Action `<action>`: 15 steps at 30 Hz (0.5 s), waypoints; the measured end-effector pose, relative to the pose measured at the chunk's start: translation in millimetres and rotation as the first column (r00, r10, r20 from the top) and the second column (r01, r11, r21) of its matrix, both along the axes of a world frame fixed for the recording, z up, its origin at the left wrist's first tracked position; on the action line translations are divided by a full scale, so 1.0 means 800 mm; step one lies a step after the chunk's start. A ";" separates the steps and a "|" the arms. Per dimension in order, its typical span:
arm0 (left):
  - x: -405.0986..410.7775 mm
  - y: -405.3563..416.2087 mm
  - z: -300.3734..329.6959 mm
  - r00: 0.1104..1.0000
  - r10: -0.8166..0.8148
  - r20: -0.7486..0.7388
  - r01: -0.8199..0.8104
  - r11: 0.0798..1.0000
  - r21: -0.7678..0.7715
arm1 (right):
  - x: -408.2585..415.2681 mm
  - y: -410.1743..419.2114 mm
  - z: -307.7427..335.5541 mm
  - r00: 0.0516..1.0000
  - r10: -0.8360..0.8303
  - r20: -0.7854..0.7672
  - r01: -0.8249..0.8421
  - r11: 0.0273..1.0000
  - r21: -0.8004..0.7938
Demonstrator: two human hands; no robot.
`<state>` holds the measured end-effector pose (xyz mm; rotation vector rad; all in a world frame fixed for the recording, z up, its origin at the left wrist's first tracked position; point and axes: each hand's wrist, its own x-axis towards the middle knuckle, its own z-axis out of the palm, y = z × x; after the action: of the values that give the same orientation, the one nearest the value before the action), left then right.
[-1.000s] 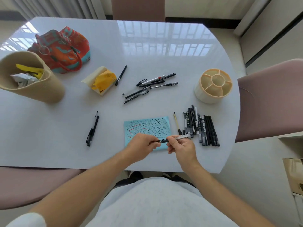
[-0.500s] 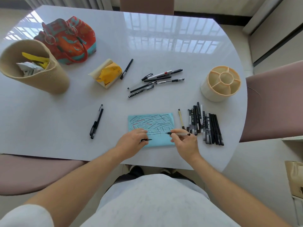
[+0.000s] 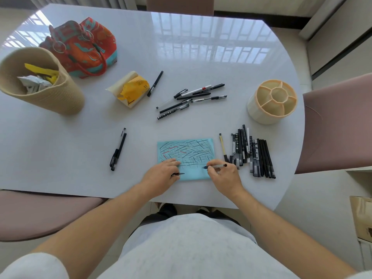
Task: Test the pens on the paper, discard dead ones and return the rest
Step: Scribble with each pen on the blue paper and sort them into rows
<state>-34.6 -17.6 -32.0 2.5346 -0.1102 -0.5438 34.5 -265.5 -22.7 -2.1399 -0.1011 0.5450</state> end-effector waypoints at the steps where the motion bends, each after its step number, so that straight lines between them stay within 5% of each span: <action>1: -0.001 0.000 0.000 1.000 0.001 0.001 -0.001 1.000 -0.001 | 0.001 0.000 0.001 1.000 -0.013 0.002 0.013 1.000 -0.010; 5: -0.001 0.000 0.001 1.000 0.001 -0.002 -0.001 1.000 -0.005 | 0.002 -0.005 0.005 0.986 -0.157 -0.052 0.161 0.985 0.069; 15: 0.002 -0.005 0.014 0.989 0.150 0.008 -0.149 0.986 -0.072 | 0.001 0.010 0.036 0.990 -0.144 -0.010 0.144 0.979 0.143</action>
<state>-32.6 -22.0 -20.5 2.4532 0.0546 -0.4557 35.4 -257.8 6.2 -1.9893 0.0142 0.4388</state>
